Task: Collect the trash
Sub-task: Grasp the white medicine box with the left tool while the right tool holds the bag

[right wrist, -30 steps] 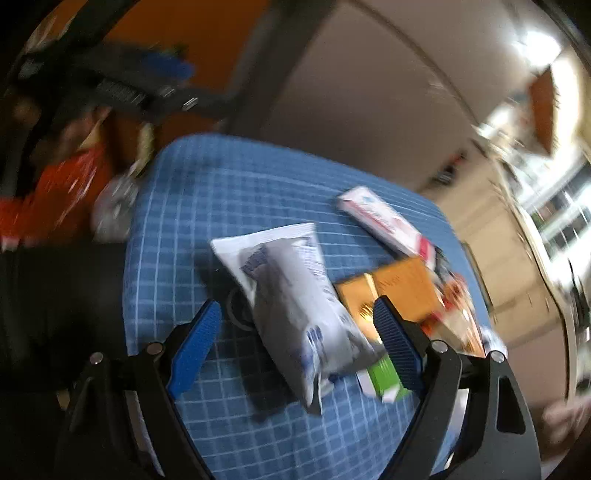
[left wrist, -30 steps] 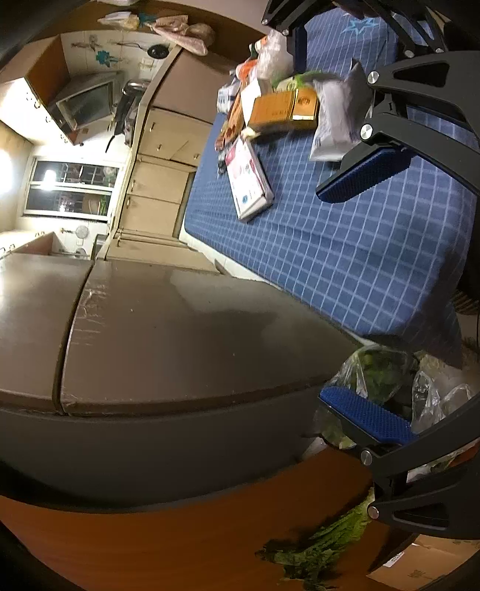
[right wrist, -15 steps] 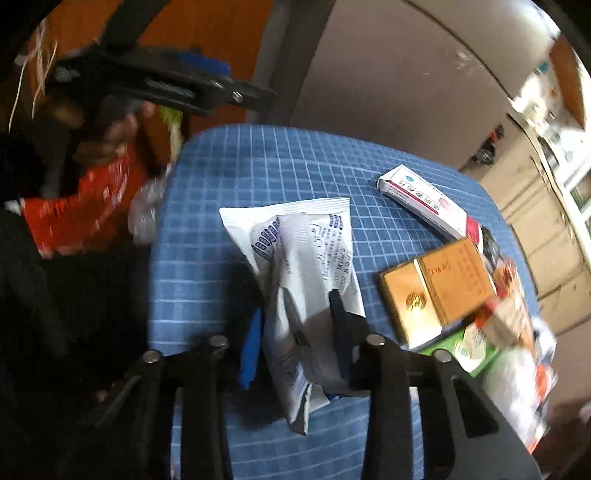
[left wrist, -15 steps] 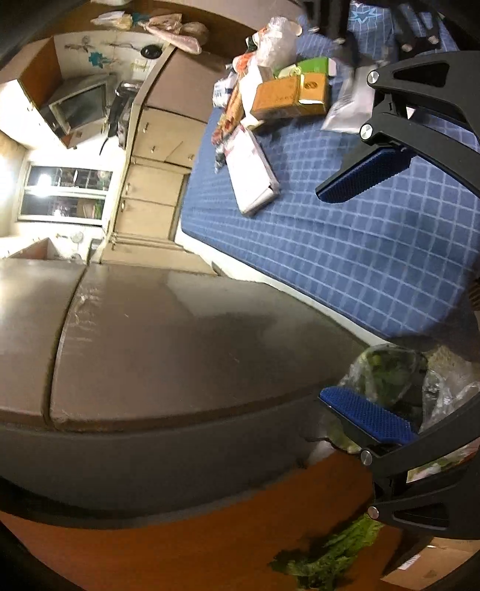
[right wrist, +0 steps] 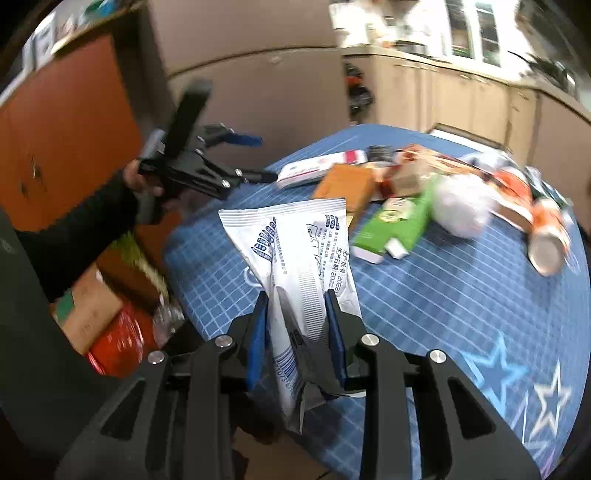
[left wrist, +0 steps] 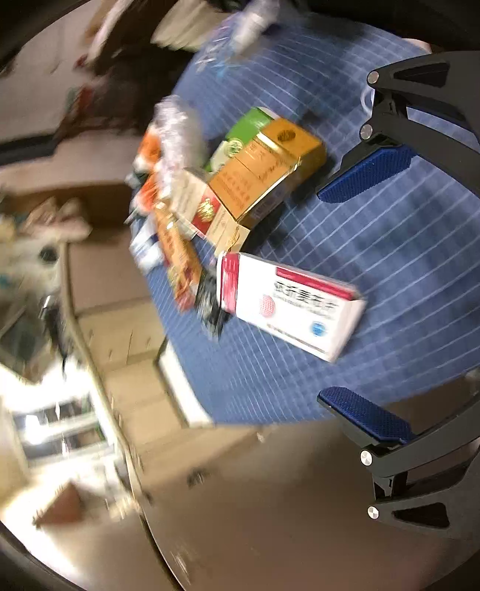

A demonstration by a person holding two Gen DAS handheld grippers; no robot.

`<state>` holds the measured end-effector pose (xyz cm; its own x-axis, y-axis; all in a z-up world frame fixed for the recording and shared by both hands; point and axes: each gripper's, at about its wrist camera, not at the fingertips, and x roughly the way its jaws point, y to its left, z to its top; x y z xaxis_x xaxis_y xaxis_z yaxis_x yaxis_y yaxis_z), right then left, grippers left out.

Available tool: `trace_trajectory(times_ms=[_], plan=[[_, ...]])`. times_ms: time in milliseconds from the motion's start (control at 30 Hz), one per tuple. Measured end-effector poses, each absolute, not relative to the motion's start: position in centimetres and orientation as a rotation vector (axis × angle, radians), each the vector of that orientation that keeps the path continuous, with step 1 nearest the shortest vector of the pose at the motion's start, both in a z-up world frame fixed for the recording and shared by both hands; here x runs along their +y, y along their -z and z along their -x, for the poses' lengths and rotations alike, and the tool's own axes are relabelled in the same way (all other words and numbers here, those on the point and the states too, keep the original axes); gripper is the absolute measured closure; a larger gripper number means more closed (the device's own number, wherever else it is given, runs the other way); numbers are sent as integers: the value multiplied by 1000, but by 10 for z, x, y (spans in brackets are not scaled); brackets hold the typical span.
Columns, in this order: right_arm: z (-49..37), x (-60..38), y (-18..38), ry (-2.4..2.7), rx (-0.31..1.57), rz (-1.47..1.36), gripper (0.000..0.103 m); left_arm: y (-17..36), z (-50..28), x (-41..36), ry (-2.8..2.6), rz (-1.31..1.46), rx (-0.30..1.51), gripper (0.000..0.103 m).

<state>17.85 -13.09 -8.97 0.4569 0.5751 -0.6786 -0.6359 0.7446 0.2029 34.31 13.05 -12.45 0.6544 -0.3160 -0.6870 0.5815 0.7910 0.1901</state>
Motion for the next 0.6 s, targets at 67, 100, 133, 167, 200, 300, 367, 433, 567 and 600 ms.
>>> trace_trajectory(times_ms=[67, 100, 133, 167, 200, 300, 367, 433, 567, 600], plan=[[-175, -144, 82, -716, 791, 40, 75, 134, -372, 126, 576, -463, 728, 3], [-174, -149, 78, -701, 787, 21, 75, 139, -379, 127, 595, -468, 743, 3], [-172, -155, 76, -689, 784, 4, 75, 144, -391, 125, 616, -483, 757, 3], [-170, -159, 75, -678, 783, -10, 75, 147, -396, 125, 625, -496, 759, 3], [-170, -166, 75, -669, 783, -21, 75, 151, -400, 122, 642, -509, 760, 3], [-169, -173, 76, -641, 789, -46, 75, 161, -411, 117, 700, -538, 787, 4], [-172, -176, 78, -620, 794, -54, 75, 163, -418, 118, 757, -483, 825, 19], [-176, -175, 82, -602, 790, -55, 75, 158, -422, 121, 759, -461, 821, 37], [-177, -174, 82, -574, 773, -66, 75, 156, -407, 126, 720, -445, 800, 38], [-178, -174, 81, -565, 769, -66, 75, 153, -401, 128, 709, -433, 785, 38]])
